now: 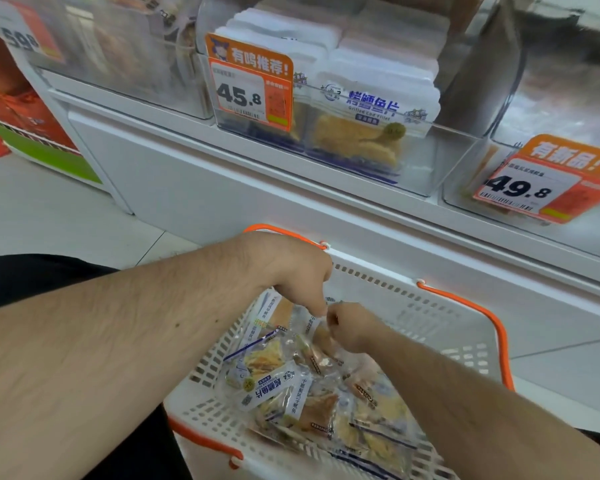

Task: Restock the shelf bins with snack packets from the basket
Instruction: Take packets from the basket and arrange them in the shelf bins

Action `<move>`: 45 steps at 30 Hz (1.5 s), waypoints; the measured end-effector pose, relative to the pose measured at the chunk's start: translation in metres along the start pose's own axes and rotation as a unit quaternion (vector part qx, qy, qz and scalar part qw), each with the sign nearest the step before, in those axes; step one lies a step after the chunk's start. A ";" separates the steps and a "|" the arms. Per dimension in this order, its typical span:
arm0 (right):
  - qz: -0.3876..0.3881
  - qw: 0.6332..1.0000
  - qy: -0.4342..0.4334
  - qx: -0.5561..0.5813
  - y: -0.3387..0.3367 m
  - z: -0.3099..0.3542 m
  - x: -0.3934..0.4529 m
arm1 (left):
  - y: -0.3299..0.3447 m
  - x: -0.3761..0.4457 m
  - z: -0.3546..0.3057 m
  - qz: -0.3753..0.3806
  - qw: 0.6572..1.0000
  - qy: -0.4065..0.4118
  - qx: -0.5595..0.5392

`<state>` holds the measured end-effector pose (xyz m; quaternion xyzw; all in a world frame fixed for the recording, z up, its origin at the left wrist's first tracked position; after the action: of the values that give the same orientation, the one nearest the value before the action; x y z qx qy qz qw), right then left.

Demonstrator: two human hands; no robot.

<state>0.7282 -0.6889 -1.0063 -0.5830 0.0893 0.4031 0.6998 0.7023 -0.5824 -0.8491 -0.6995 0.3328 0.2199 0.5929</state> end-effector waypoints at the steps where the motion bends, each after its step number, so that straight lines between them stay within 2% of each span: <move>1: -0.009 1.000 -0.011 -0.016 -0.017 0.001 -0.006 | -0.002 0.000 0.001 -0.005 1.000 0.002 -0.009; 5: -0.058 0.995 -0.049 -0.057 -0.087 0.004 -0.039 | -0.009 -0.006 0.006 -0.054 0.997 -0.009 -0.057; 10: -0.106 0.990 -0.093 -0.030 -0.164 0.016 -0.096 | -0.013 -0.009 0.006 -0.125 0.981 -0.004 -0.146; 15: -0.139 0.983 -0.120 0.016 -0.211 0.024 -0.146 | -0.027 -0.018 -0.011 -0.222 0.923 0.061 -0.307; 17: -0.151 0.980 -0.127 0.037 -0.222 0.025 -0.161 | -0.034 -0.023 -0.017 -0.253 0.906 0.074 -0.330; 21: -0.197 0.974 -0.104 0.036 -0.238 0.015 -0.181 | -0.044 -0.031 -0.030 -0.254 0.872 0.106 -0.406; 24: -0.217 0.973 -0.074 0.021 -0.243 0.004 -0.191 | -0.054 -0.037 -0.037 -0.282 0.865 0.092 -0.406; 27: -0.214 0.976 -0.046 0.021 -0.238 -0.009 -0.197 | -0.069 -0.046 -0.051 -0.343 0.875 0.078 -0.331; 29: -0.212 0.974 -0.040 0.072 -0.234 -0.018 -0.200 | -0.076 -0.052 -0.066 -0.377 0.885 0.071 -0.264; 31: -0.203 0.965 -0.030 0.164 -0.229 -0.027 -0.203 | -0.084 -0.055 -0.078 -0.403 0.879 0.072 -0.243; 35: -0.214 0.931 0.011 0.296 -0.227 -0.051 -0.213 | -0.094 -0.051 -0.096 -0.428 0.851 0.084 -0.293; 41: -0.282 0.919 0.040 0.273 -0.245 -0.076 -0.235 | -0.101 -0.039 -0.121 -0.380 0.840 0.129 -0.366; 45: -0.344 0.903 0.040 0.255 -0.261 -0.082 -0.251 | -0.113 -0.031 -0.139 -0.391 0.819 0.151 -0.392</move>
<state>0.7655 -0.8762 -0.6874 -0.3950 0.0104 0.0772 0.9154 0.7510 -0.7027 -0.7219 -0.9685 0.0020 -0.0270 0.2475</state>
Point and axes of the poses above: each hand's wrist, its own x-axis towards the middle knuckle, its own y-axis out of the palm, z = x × y, the point moved 8 cm from there along x, towards the middle knuckle
